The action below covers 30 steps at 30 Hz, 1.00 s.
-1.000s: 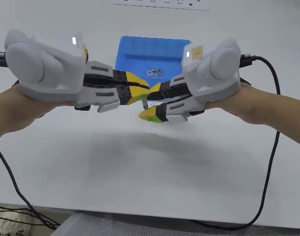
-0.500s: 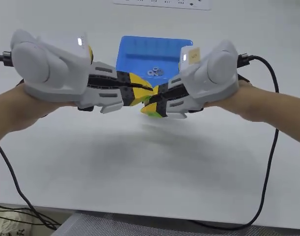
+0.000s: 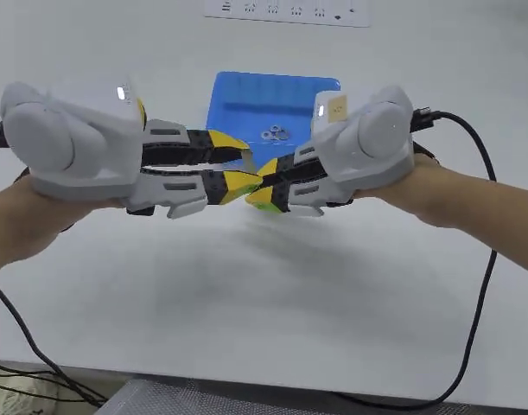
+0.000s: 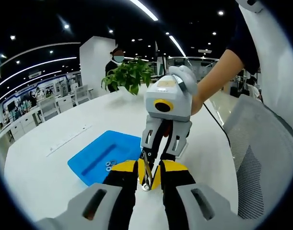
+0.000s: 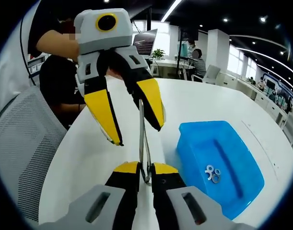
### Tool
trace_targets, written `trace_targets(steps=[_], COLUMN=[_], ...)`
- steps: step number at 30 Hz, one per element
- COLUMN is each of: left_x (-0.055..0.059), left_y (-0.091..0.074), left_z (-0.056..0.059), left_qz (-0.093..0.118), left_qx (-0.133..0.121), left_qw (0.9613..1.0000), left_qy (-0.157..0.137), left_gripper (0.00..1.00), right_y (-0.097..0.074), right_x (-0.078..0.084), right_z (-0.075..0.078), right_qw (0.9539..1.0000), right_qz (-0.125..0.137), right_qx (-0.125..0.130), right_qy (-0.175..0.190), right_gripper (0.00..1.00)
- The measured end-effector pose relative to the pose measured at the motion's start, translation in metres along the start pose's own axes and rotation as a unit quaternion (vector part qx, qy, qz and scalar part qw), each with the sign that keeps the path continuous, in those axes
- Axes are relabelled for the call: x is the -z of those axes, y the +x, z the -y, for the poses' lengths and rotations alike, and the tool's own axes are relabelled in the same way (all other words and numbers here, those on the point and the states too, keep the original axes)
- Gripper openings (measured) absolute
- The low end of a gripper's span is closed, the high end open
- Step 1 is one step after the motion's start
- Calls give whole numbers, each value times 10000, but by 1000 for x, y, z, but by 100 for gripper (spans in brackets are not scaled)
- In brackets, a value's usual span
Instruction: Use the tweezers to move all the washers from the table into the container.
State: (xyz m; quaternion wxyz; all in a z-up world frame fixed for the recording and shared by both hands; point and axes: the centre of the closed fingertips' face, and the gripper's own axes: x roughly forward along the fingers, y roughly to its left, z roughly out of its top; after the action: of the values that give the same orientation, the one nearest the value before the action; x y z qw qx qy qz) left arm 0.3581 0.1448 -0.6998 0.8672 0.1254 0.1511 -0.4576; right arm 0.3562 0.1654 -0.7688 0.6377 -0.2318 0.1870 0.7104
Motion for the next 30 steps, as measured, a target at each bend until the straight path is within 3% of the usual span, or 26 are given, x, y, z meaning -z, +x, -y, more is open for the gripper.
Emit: trace_targets(steps=[4,8,15,24,30], left_x=[-6,-12,-19,-21,-21], left_y=[-5,-9,-22,-42,-55], left_z=[1,-1,6,13,14], left_qz=[140,247,354,508,642], left_qx=[-129,-386,-522,-749,-883], left_qw=[9998,9988,9977,9953,9925], left_qy=[-106,-181,-229,-359,-558], left_gripper=[28,40,53,55,63], right_y=[-3,-8,-22,-44,-59], right_x=[-6,-12,-23,-39,-52], right_z=[-1,-4,-5,3,12], right_qw=[9999,9997,9989,9959,9946], right_qz=[99,183,393,693,804], right_qx=[55,82,151,357,518], right_qy=[92,116,215,450,394], right_gripper=[10,10,10,9,9])
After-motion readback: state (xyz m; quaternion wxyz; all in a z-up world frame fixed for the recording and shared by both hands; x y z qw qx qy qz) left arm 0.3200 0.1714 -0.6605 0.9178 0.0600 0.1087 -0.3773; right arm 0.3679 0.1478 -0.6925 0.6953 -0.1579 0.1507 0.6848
